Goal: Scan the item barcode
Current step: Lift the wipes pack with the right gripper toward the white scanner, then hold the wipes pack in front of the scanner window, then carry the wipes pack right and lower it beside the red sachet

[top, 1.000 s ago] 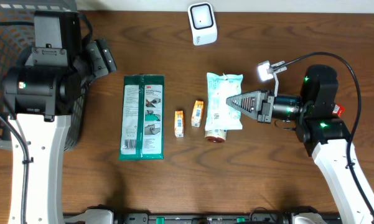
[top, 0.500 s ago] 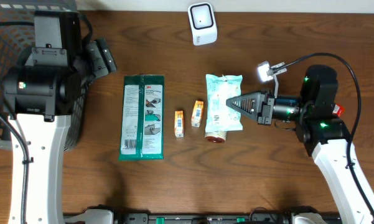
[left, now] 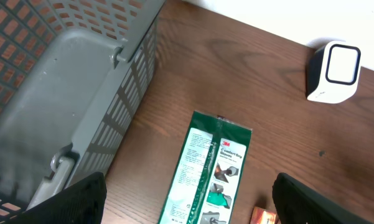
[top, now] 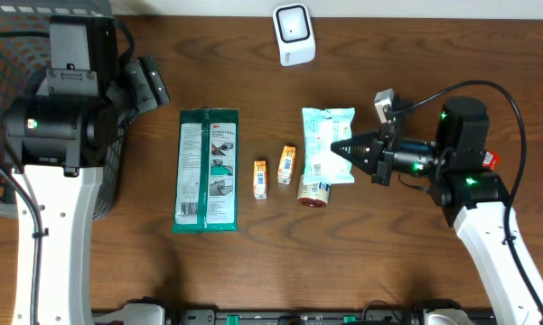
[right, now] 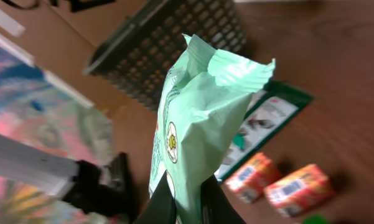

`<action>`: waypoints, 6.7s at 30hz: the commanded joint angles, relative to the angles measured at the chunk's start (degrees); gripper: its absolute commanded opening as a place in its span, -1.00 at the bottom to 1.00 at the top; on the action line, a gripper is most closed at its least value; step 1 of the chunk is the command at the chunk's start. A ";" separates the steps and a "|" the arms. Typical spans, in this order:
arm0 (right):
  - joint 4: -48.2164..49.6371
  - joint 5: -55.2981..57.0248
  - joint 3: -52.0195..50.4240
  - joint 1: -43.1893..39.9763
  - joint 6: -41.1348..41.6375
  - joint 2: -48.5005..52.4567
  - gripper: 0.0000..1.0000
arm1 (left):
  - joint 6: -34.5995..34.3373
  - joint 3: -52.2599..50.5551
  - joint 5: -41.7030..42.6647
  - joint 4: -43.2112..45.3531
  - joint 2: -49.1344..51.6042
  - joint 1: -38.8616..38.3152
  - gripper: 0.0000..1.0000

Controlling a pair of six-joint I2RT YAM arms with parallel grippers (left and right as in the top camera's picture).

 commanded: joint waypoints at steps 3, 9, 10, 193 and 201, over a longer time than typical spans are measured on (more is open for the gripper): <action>0.20 9.31 1.36 -0.17 -12.63 -0.87 -0.98 | 0.52 0.02 0.07 -0.17 0.22 0.20 0.72; -2.86 16.41 8.31 -0.17 -13.05 0.46 -0.99 | 0.52 0.02 0.07 -0.17 0.22 0.20 0.72; -5.64 16.61 11.08 -0.15 -13.73 1.20 -0.98 | 0.52 0.02 0.07 -0.17 0.22 0.20 0.72; -27.39 101.57 8.96 -14.62 -11.96 34.16 -0.98 | 0.52 0.02 0.07 -0.17 0.22 0.20 0.73; -24.35 107.60 7.28 -15.10 -11.93 34.16 -0.98 | 0.52 0.02 0.07 -0.17 0.22 0.20 0.72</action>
